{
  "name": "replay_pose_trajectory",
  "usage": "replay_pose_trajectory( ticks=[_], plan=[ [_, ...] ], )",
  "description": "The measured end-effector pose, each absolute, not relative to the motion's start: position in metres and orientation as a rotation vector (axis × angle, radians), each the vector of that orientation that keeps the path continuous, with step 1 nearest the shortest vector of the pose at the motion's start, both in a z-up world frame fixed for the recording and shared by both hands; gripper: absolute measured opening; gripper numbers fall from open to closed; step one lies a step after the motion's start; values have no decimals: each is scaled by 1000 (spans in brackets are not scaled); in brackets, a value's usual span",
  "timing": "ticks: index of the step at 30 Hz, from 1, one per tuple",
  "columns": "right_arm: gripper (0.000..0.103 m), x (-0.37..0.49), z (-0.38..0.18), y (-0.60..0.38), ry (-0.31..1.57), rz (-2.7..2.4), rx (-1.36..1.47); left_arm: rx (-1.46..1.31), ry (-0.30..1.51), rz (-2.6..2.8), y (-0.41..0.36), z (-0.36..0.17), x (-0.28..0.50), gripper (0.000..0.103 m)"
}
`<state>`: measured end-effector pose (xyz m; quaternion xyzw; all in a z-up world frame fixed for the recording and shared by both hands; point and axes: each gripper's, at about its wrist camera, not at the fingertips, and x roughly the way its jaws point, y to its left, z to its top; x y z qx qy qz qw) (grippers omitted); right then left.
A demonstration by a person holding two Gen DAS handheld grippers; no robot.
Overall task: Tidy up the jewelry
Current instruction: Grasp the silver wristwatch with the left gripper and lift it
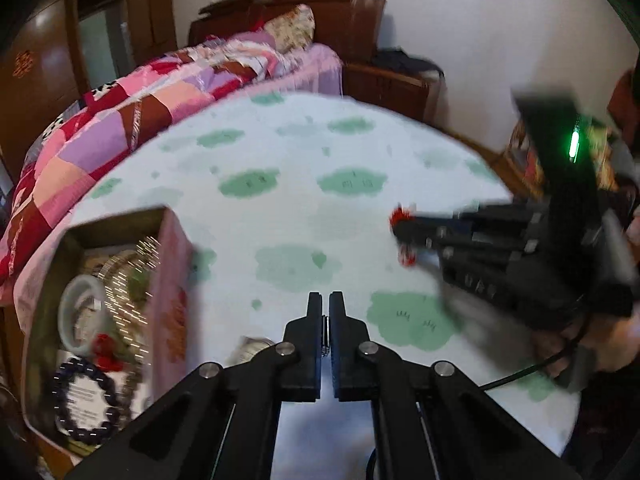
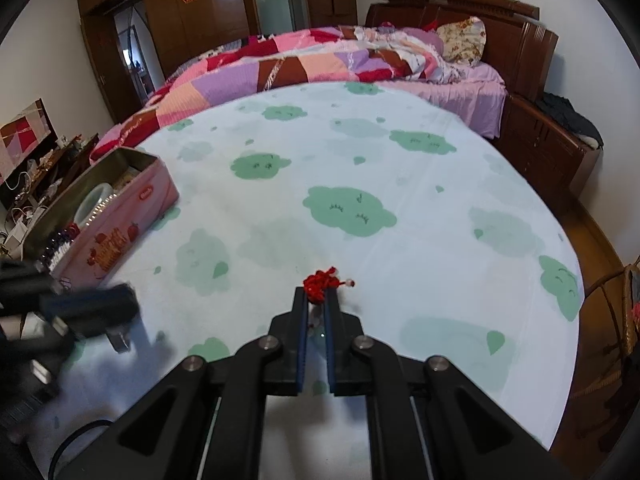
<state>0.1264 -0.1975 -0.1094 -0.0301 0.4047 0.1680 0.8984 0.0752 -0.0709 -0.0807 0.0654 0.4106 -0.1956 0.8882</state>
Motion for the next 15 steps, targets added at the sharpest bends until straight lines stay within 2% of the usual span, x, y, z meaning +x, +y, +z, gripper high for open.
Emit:
replay_pose_trajectory(
  ticks=[6, 15],
  plan=[
    [9, 121, -97, -195, 799, 365, -41, 56, 778, -405, -44, -35, 75, 2],
    [9, 107, -35, -180, 686, 434, -40, 3, 697, -382, -19, 4, 72, 2]
  ],
)
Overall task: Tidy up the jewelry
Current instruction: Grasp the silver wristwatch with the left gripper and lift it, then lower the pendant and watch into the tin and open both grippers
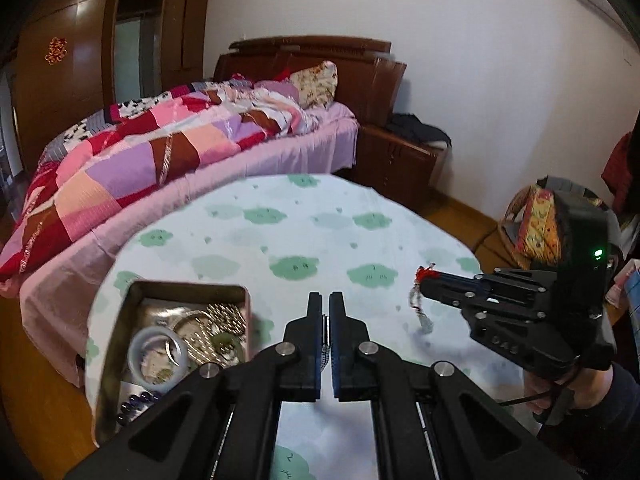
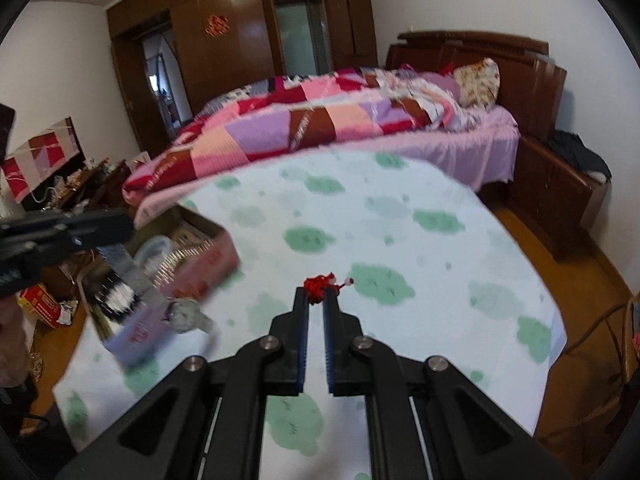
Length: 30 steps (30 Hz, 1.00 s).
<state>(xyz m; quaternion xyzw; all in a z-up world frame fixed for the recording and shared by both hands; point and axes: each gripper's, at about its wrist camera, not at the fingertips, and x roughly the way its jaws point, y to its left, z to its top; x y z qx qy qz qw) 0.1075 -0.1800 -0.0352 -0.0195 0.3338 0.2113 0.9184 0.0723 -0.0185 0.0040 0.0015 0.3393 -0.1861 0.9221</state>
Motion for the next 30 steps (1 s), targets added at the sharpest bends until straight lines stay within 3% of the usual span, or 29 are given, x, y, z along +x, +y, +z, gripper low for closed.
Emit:
replay_pose_trajectory(
  ticks=[17, 30],
  plan=[
    [8, 113, 19, -105, 589, 566, -107, 9, 555, -261, 38, 57, 65, 2],
    [8, 119, 29, -39, 565, 644, -197, -27, 575, -198, 79, 41, 71, 2]
  ],
)
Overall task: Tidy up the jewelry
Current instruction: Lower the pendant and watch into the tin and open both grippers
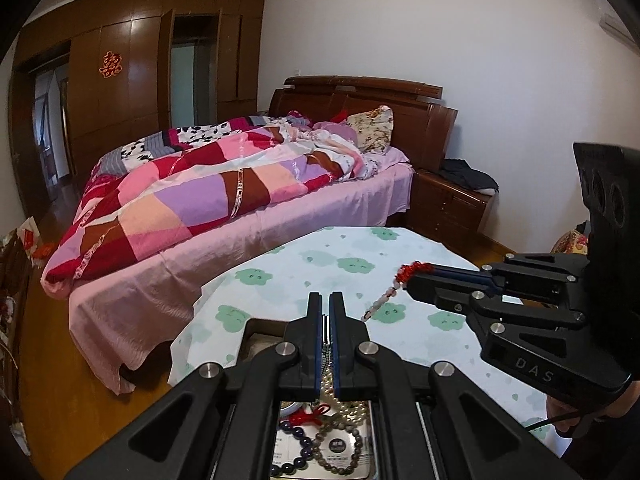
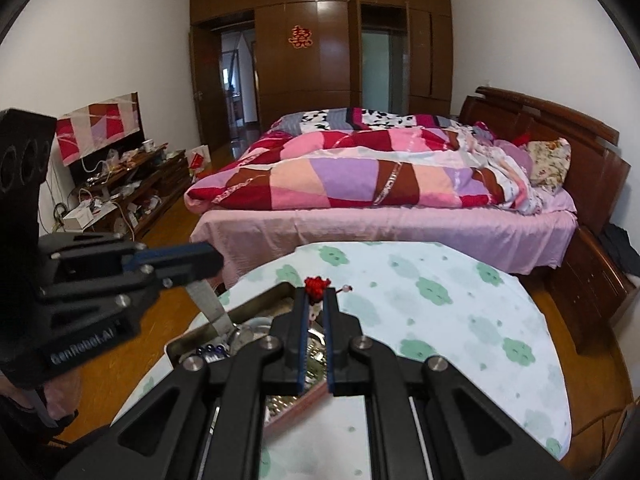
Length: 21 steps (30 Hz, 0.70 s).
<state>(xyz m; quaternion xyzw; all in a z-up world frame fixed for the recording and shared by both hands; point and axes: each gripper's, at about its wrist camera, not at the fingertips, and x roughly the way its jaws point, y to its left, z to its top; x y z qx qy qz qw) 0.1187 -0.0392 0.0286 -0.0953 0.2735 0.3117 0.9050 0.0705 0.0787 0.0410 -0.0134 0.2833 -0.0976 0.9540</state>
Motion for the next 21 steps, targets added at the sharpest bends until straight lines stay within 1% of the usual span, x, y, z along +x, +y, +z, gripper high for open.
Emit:
replay_pose_trajectory(
  ticks=[11, 21],
  plan=[
    [8, 122, 10, -12, 602, 660, -227, -70, 624, -178, 96, 16, 79, 2],
    [8, 118, 7, 7, 611, 682, -245, -90, 628, -170, 103, 13, 77, 2]
  ],
)
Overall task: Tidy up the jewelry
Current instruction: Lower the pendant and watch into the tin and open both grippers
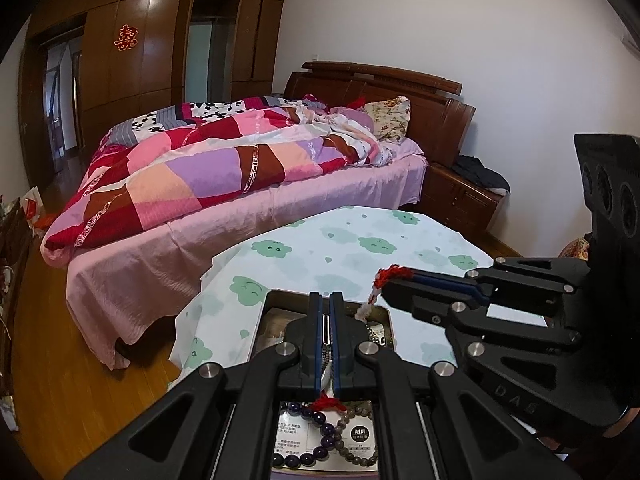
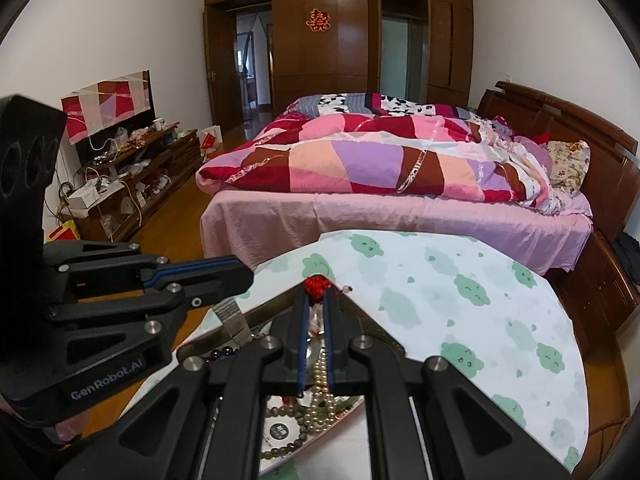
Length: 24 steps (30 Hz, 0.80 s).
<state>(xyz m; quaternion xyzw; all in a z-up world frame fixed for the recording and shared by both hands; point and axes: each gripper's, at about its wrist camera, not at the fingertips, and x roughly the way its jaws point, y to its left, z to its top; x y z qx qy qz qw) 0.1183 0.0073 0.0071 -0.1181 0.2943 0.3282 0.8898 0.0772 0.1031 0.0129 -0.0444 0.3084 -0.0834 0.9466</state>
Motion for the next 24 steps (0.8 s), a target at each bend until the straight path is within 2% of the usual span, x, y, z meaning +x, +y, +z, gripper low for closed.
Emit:
replay_pose_trajectory(
  ticks=[24],
  plan=[
    [9, 121, -9, 13, 645, 682, -254, -102, 676, -166, 106, -11, 83, 2]
  ],
)
